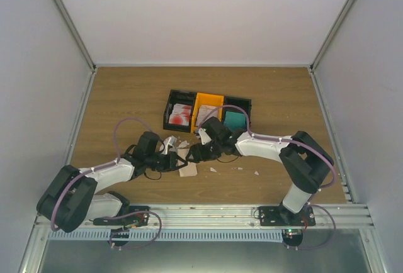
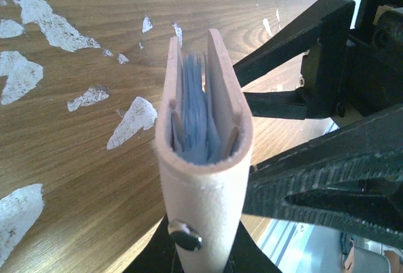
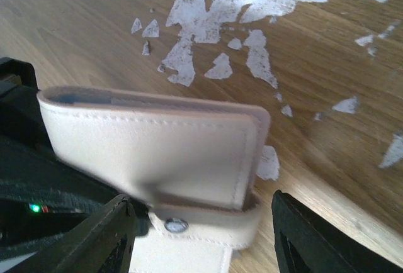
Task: Put the credit cards into the card holder
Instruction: Open the card holder at the center of the board.
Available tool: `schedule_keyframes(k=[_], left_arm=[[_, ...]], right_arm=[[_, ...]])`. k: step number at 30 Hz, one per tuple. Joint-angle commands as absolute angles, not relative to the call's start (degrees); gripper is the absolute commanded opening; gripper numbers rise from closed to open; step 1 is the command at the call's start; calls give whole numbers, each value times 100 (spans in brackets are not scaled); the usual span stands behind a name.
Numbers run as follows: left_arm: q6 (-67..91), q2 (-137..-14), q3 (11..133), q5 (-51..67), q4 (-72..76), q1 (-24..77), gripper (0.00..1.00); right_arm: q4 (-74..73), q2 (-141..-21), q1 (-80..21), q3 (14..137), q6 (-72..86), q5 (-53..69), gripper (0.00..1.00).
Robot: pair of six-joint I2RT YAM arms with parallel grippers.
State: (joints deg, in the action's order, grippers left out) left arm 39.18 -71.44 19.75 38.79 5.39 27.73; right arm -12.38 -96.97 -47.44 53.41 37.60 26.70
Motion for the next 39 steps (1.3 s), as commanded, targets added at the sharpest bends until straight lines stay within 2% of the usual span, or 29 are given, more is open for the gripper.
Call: schedule_keyframes(k=[1, 15, 20, 26, 29, 36, 39], left_arm=[[3794, -7006, 2142, 4015, 842, 2839, 0], [3891, -6860, 2247, 3585, 800, 2841, 0], [3881, -6914, 2306, 3488, 699, 2844, 0], [3815, -6998, 2372, 3386, 552, 2844, 0], [3818, -7043, 2390, 3402, 561, 2840, 0], [3773, -7091, 2448, 3448, 502, 2839, 0], [3761, -7093, 2452, 3481, 484, 2847, 0]], right_arm=[[-1470, -9958, -4964, 5674, 3984, 2384, 60], [-2523, -9905, -5026, 5515, 4135, 1364, 52], [-2823, -9898, -5034, 5543, 4284, 755, 43], [-3334, -9804, -5028, 5729, 4435, 15, 36], [-3184, -9603, -5019, 5731, 4312, -27, 38], [-2131, -9269, -4980, 5406, 4100, 1013, 53], [-1995, -9334, -4954, 5375, 4124, 1161, 54]])
